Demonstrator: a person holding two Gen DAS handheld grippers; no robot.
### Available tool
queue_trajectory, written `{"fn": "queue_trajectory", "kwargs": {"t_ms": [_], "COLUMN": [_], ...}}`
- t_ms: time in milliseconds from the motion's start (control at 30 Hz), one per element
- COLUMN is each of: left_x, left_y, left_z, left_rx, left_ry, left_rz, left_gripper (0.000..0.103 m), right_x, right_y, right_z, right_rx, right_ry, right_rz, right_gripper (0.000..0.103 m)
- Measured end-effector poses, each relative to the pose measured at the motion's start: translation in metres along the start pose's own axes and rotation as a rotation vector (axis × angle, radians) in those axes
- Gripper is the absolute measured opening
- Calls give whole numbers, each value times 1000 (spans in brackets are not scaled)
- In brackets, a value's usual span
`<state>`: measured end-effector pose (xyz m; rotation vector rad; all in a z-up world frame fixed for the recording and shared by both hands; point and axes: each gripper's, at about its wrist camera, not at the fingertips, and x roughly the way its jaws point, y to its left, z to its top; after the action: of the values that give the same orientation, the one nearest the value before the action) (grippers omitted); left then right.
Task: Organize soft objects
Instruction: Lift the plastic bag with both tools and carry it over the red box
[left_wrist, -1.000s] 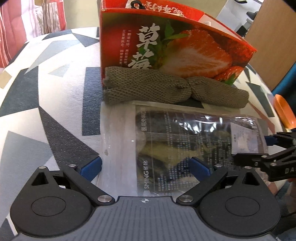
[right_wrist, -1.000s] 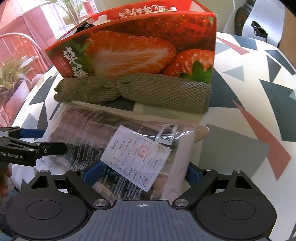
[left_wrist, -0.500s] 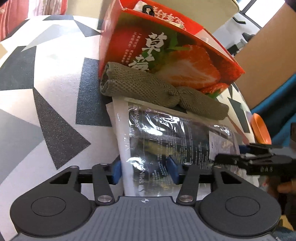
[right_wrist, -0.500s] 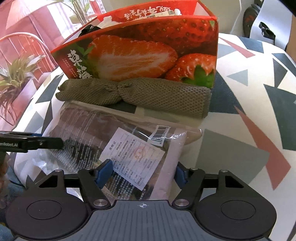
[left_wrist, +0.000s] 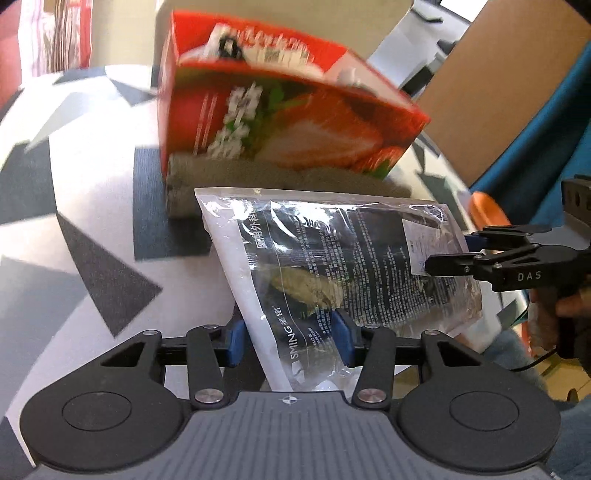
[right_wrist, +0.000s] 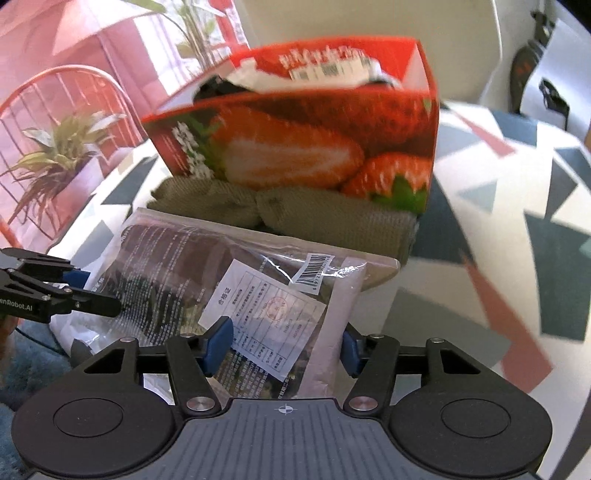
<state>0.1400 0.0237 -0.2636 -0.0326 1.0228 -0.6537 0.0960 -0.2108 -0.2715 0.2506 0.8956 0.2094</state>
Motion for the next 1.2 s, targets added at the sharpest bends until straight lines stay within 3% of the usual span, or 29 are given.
{"fn": "queue_trajectory", "kwargs": {"t_ms": [333, 600, 867, 1200], "left_x": [-44, -46, -28, 17], "left_y": [-24, -33, -23, -4], "left_z": [41, 95, 142, 206], "left_rx": [41, 60, 30, 38], "left_ry": [-191, -276, -309, -291], "left_rz": [20, 67, 163, 296], "left_gripper": [51, 51, 51, 51], "right_x": [-64, -85, -60, 16], "right_y": [8, 0, -17, -26], "right_z": [48, 100, 149, 206], "right_rx": [-104, -171, -134, -111], "right_ry": [-184, -281, -360, -358], "right_rz": [-5, -42, -82, -168], "right_gripper": [56, 56, 55, 52]}}
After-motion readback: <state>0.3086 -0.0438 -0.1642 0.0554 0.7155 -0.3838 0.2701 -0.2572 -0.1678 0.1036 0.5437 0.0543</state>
